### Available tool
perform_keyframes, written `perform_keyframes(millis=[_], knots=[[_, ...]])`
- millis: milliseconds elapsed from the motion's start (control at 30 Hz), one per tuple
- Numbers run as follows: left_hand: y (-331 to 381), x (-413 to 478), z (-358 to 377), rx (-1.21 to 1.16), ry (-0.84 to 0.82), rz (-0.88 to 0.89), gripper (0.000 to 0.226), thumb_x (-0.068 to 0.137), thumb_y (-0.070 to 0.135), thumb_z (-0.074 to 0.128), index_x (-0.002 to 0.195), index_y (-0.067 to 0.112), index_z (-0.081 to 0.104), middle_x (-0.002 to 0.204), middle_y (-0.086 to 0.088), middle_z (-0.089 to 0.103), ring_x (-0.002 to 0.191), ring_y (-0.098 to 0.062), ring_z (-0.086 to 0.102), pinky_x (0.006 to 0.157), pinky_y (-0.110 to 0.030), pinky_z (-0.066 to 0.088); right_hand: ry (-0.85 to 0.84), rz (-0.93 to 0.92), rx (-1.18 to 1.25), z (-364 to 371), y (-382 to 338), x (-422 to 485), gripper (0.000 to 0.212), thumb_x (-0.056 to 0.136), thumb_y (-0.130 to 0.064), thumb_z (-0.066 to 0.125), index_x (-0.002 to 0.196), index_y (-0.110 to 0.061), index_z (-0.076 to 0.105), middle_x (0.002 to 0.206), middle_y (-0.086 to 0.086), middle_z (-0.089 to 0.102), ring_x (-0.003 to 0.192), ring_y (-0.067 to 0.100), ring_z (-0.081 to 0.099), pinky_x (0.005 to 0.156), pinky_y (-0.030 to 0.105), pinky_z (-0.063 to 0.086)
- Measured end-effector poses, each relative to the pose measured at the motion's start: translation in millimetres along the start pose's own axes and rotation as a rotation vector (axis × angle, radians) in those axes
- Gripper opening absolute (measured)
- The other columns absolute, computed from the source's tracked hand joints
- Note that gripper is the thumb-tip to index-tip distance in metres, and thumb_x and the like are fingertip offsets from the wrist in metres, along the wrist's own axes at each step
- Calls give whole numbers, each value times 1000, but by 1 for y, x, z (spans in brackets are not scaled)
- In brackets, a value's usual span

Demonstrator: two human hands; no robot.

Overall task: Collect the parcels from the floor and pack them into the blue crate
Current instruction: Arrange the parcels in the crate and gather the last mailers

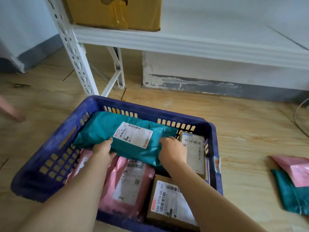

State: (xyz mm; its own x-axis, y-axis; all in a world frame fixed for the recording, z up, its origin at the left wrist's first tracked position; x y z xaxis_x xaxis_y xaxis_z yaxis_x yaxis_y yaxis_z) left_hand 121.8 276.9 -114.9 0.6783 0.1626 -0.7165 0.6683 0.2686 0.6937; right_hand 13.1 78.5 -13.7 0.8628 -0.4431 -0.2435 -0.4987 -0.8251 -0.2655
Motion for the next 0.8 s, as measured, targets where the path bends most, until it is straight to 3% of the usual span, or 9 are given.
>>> perform_keyframes(millis=[133,233,367,467,533,600,733,800], knots=[[-15,7,5,25,-25,-79,42,93,10,57,132,0,45,133,-19,51,122,-32,51,96,-44,47,-73,-122,-30,31,-12,18,41,91,-21,53,132,-22,49,134,7,38,124,25,37,100,38,42],[-19,8,5,81,20,-55,49,89,15,63,131,-1,43,135,-19,49,122,-33,49,91,-42,48,-218,-119,-56,66,-13,25,48,95,-29,46,141,-25,35,142,11,32,131,31,31,104,44,36],[14,-8,-13,508,398,379,81,82,24,70,141,-7,24,147,-22,28,134,-36,32,108,-42,32,-296,-66,-47,88,-13,32,53,97,-25,44,146,-26,24,149,14,28,138,35,25,107,49,34],[28,-21,-11,699,504,666,95,79,31,72,147,-1,16,154,-19,17,138,-37,23,112,-49,25,-288,-93,-41,87,-17,35,59,97,-41,40,149,-30,14,157,12,10,144,37,11,113,51,22],[29,-23,-9,791,533,725,103,76,37,74,149,0,11,156,-17,14,139,-36,22,113,-48,23,-311,-121,-34,88,-20,36,66,96,-52,35,150,-34,4,159,9,-2,146,35,2,116,51,13],[26,-16,-8,862,496,693,109,75,42,74,149,0,6,157,-18,8,142,-35,18,113,-47,22,-347,-151,-44,92,-23,34,69,93,-60,32,149,-38,-2,159,8,-7,146,34,-3,116,52,9],[-5,9,-8,933,247,333,111,78,47,69,150,4,-5,158,-18,-6,146,-32,1,115,-52,13,-375,-205,-174,96,-19,32,77,89,-67,33,148,-41,-7,159,9,-12,146,34,-8,116,53,3],[-14,10,-11,935,208,272,112,79,49,68,150,6,-7,157,-17,-8,146,-31,-3,115,-53,10,-355,-204,-243,95,-17,34,76,91,-63,37,149,-39,-6,158,10,-13,146,34,-9,116,53,2]])
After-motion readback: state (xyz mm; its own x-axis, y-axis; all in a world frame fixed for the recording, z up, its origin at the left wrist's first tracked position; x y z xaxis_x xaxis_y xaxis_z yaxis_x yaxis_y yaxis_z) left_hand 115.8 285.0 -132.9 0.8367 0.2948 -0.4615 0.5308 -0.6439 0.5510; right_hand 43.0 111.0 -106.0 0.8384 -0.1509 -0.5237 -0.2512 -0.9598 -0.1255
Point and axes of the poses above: each hand's wrist, its own x-axis towards the middle knuckle, its own z-axis out of the palm, y = z × x, the point moved 7 cm from there along x, towards the middle knuckle
